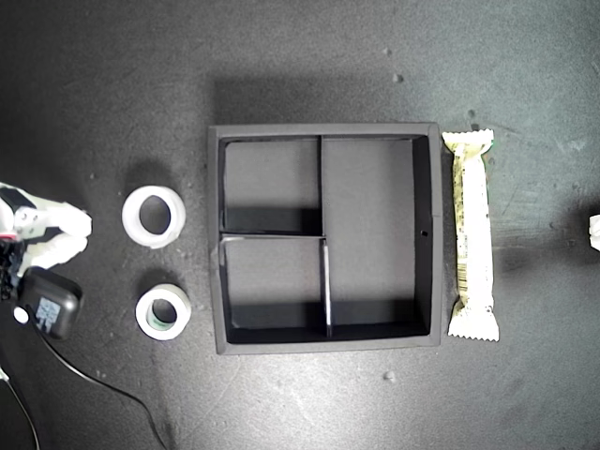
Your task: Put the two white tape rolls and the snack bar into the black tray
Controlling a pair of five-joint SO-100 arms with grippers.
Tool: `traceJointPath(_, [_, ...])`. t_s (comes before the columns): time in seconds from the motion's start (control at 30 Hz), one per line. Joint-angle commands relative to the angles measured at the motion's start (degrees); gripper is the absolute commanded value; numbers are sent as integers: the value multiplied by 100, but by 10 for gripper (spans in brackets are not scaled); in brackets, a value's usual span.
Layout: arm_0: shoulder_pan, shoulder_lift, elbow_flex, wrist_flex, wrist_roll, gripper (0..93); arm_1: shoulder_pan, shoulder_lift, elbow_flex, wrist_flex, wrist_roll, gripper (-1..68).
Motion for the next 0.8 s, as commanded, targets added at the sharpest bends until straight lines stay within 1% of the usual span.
traceJointPath(0.0, [-18,281,334,220,-448,2,-26,35,70,9,-26,0])
traceJointPath(0.1, [-79,281,334,220,-677,2,26,35,70,9,-26,-1])
traceJointPath(0.3, [-18,281,334,220,-1125,1,44,35,70,-18,-246,-2])
traceJointPath(0.47, [-35,281,334,220,-1178,1,185,35,70,-229,-387,-2])
traceJointPath(0.67, [-53,281,334,220,-1028,1,299,35,70,-18,-519,-2])
traceJointPath(0.77, [-44,281,334,202,-1292,1,457,35,70,-325,-1072,-2])
